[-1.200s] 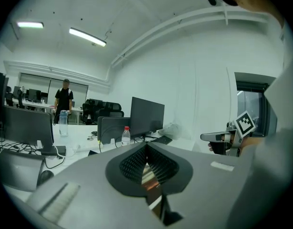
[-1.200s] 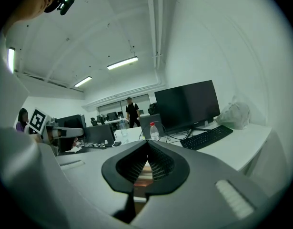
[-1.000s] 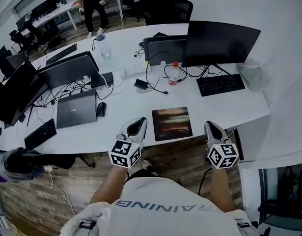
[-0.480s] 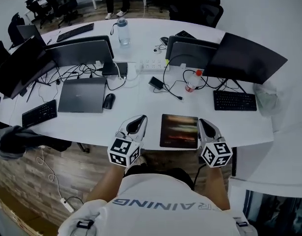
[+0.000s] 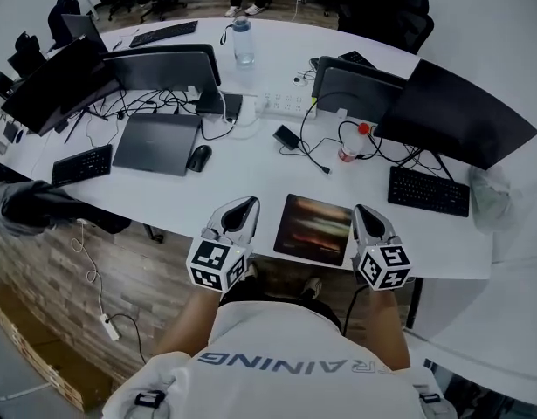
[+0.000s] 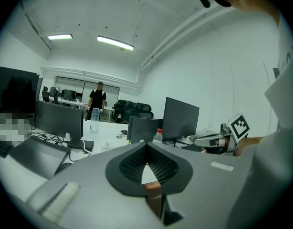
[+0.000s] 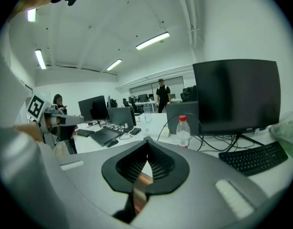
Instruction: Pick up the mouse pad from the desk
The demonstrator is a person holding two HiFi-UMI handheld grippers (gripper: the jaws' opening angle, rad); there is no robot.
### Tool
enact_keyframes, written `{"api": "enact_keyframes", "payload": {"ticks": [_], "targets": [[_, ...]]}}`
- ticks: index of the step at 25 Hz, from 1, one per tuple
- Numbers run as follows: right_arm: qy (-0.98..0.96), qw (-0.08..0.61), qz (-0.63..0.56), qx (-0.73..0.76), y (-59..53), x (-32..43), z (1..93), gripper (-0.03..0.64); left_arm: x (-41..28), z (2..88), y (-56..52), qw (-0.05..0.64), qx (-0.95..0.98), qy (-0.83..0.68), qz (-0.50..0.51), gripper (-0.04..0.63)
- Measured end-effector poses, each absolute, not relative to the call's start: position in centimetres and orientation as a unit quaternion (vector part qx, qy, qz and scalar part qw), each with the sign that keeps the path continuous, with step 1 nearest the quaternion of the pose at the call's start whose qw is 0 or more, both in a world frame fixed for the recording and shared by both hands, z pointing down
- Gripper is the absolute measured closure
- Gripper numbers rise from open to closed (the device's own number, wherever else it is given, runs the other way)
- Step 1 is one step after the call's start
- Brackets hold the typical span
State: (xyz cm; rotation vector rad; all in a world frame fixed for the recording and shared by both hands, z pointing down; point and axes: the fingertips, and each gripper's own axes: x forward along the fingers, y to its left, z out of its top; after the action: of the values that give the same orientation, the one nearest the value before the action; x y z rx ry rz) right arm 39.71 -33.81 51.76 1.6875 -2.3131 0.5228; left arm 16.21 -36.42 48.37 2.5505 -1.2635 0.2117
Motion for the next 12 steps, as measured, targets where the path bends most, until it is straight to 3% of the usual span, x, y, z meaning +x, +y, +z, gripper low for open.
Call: {"api": "enact_keyframes", "payload": {"ticks": [2,5,12], "targets": [[-0.787,0.142,0.196,0.568,-33.3,40.5,53.7,0.588,17.4,48.6,-36.0,0.145,0.884,-0.437,0.078,0.595],[-0.779,0.188,0.228,0.553,-32.0,40.8,57.5,0.487,18.9,49.2,-35.5,0.151,0.885,-0.432,0.087,0.595],[-0.754,0.320,0.281,0.501,-28.9,40.2,67.2,0.351,20.5,50.3,-35.1,0.163,0.887,-0.419,0.103,0.595]]}}
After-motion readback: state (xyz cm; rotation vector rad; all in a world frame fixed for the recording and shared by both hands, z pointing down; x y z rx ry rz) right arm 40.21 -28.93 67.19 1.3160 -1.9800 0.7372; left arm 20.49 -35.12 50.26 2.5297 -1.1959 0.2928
